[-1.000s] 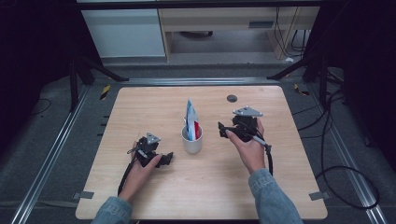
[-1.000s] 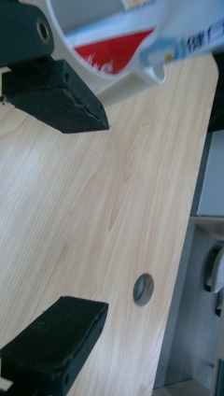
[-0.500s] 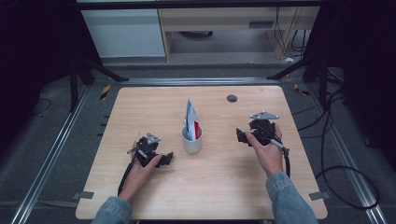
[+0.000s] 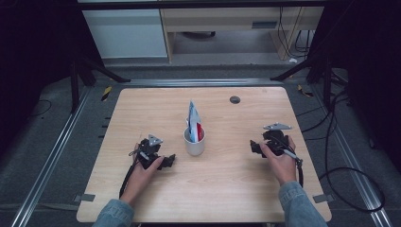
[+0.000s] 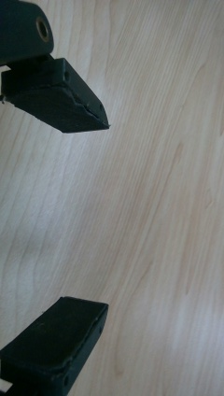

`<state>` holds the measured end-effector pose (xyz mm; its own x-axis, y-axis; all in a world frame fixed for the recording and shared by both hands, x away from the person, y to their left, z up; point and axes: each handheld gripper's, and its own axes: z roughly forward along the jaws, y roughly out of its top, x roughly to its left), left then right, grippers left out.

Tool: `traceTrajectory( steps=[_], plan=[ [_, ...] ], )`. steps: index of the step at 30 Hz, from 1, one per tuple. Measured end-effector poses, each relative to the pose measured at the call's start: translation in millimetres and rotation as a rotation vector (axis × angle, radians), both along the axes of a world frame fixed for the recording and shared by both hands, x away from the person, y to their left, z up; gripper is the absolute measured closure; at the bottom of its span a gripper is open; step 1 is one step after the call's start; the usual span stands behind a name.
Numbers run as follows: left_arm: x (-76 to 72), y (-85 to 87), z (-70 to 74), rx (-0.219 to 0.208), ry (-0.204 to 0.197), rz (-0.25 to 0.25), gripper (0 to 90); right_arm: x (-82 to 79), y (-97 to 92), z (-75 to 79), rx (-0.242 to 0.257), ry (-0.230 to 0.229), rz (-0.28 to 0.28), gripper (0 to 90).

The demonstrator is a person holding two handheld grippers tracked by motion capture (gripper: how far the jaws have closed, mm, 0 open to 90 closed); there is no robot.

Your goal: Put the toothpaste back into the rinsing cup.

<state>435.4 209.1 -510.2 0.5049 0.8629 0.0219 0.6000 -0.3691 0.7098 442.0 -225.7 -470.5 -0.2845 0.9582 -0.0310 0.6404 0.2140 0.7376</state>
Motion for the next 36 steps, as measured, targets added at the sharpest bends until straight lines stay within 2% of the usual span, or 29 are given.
traceTrajectory(
  steps=[8, 11, 15, 21, 25, 29, 36],
  plan=[
    [0.0, 0.0, 0.0, 0.0, 0.0, 0.0, 0.0, 0.7, -21.7, -17.8, 0.008, 0.032, -0.069, 10.9],
    [0.0, 0.0, 0.0, 0.0, 0.0, 0.0, 0.0, 0.1, -28.3, -23.2, 0.038, 0.043, -0.097, 10.8],
    [0.0, 0.0, 0.0, 0.0, 0.0, 0.0, 0.0, -1.0, -33.2, -28.7, 0.048, 0.048, -0.117, 10.6],
    [0.0, 0.0, 0.0, 0.0, 0.0, 0.0, 0.0, -2.3, -36.1, -36.9, 0.054, 0.055, -0.132, 10.0],
    [0.0, 0.0, 0.0, 0.0, 0.0, 0.0, 0.0, -3.6, -37.2, -39.4, 0.056, 0.033, -0.148, 9.8],
    [0.0, 0.0, 0.0, 0.0, 0.0, 0.0, 0.0, -5.7, -34.8, -43.0, 0.033, 0.006, -0.141, 7.8],
    [-0.1, -0.1, 0.0, 0.0, 0.0, 0.0, 0.0, -6.4, -31.1, -43.5, 0.035, 0.017, -0.155, 3.8]
  ],
)
